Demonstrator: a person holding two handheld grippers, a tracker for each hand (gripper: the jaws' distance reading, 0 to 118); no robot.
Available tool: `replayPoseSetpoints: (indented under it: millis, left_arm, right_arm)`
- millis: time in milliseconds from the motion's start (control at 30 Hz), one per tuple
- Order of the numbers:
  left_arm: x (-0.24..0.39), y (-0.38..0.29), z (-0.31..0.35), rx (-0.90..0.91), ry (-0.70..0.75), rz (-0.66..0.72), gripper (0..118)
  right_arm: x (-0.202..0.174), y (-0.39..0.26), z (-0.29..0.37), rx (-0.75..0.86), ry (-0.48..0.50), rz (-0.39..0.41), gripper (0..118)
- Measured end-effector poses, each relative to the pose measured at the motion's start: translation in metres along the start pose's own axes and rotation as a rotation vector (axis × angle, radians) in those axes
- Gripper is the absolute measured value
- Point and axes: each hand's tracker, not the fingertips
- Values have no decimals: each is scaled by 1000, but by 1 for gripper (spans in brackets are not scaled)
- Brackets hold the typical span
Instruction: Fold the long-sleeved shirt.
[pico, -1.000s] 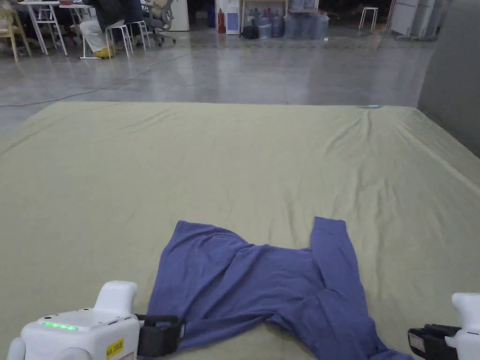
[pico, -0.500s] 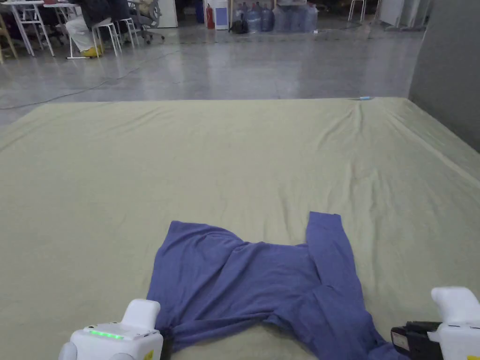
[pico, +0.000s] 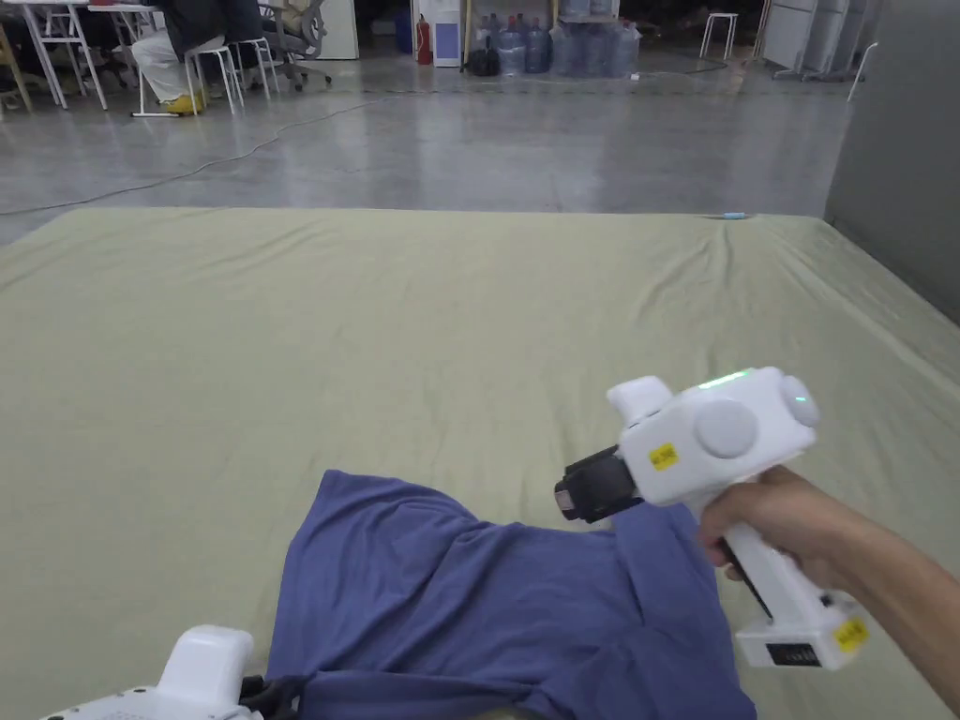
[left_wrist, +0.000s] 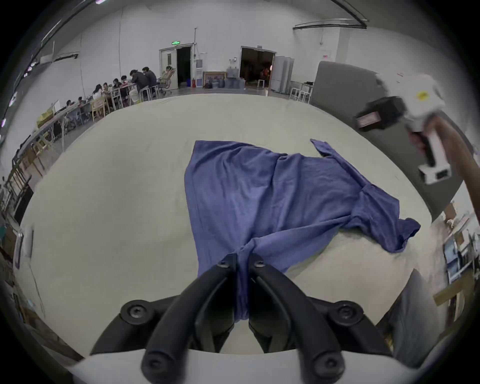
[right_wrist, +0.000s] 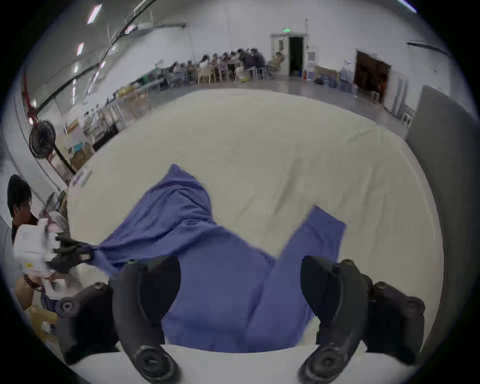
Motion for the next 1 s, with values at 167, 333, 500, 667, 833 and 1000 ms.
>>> replayPoseSetpoints:
  millis: [167,333,500,667,833,1000]
  left_arm:
    - [-9,4,-10,-20,-5,35,1]
    - [-2,11,-10,-28,6,23,1]
    - [1,21,-9,-10,2,22,1]
    - [-3,65,14,150,26,90,1]
    - [-4,146,65,353,54,6,1]
    - [1,244,117,541,102,-88,1]
  right_arm:
    - [3,14,-86,-233,-9,110,95]
    - [1,-3,-125,-442,-90,190,70]
    - [-6,1,-96,-288,-63,213,0]
    - [-5,13,-48,-175,-66,161,0]
    - [9,44,41,25,-81,88,0]
    - [25,87,136,233,-120,35,0]
